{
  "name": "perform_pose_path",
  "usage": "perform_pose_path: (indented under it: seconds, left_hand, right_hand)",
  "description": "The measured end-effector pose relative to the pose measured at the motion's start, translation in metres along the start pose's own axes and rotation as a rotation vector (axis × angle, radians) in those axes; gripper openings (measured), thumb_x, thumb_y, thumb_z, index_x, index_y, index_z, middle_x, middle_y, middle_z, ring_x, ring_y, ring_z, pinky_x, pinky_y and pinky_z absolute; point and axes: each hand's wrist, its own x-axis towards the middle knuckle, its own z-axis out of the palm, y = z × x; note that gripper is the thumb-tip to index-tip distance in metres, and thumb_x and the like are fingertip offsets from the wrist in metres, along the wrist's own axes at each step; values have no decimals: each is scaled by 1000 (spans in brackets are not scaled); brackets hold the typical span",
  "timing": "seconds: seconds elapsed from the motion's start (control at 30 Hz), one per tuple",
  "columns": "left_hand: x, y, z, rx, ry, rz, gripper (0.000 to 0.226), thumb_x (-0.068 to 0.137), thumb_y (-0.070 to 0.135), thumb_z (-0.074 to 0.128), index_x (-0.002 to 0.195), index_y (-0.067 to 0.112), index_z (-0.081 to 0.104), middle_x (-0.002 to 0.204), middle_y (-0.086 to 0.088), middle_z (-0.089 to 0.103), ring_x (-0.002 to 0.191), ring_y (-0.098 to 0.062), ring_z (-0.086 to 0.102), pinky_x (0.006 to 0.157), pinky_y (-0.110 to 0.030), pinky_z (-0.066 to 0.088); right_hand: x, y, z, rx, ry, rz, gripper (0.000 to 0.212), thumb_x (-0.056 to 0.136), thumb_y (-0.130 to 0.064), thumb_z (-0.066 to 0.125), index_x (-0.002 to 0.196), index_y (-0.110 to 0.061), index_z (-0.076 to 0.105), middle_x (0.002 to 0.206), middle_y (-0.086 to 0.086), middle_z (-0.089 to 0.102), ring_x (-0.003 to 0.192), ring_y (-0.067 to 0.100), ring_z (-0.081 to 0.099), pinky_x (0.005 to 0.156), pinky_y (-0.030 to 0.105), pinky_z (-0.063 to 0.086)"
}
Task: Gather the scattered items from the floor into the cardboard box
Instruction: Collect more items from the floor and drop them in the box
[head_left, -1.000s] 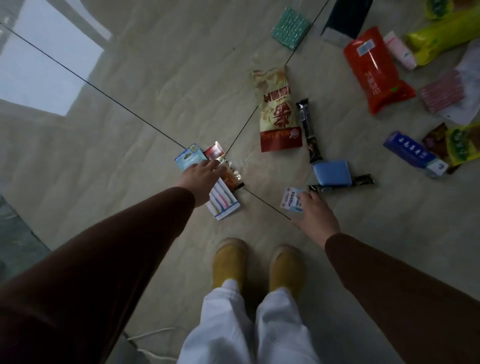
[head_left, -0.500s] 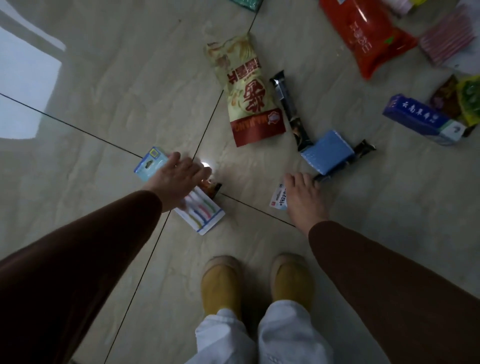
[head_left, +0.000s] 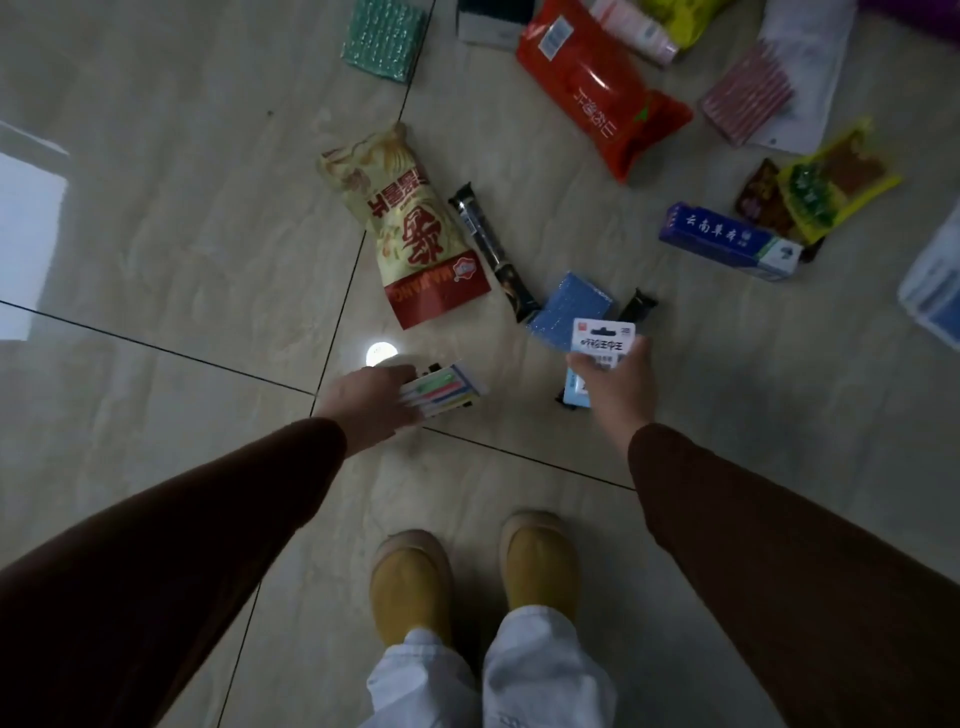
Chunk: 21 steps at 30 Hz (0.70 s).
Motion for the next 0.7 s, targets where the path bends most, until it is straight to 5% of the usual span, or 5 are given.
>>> perform_pose_path:
  seconds: [0.1,0.23,0.37,0.53,0.7]
  left_hand:
    - [15,18,2,-88,14,19,37,86,44,70,118,27,61,100,3,68,82,-14,64,66,-29,52]
    - [38,31,7,-139,50,-8,42,89,45,67,125,24,59,107,3,67,85,-9,56,72,-22,41]
    - [51,38,13,-153,66,-73,33,90,42,67,117,25,60,103,5,67,88,-12,60,74,-27,44]
    - [44,45,14,-174,17,-98,34,91,35,67,122,27,59,102,4,67,91,-16,63,78,-31,51]
    - [-1,83,-7,-152,64,-124,6,94,29,61,100,29,58,83,9,61,79,-11,61,62,-25,42]
  right_hand:
    - [25,3,-1,137,52,191,54,80,-24,87,117,-8,51,112,6,66,95,21,70,64,26,55]
    - [58,33,19,109,78,285,99,42,-48,97,120,-9,49,117,11,64,95,27,71,77,46,64]
    - [53,23,31,275,54,375,73,73,-16,91,126,-10,42,116,9,61,97,26,69,88,43,61]
    - [47,25,29,340,-49,402,37,81,-14,82,115,-8,68,109,9,73,72,12,63,55,26,47]
    - [-4,18,-17,315,-128,362,31,87,-7,73,118,-5,69,103,10,71,71,13,63,57,23,49]
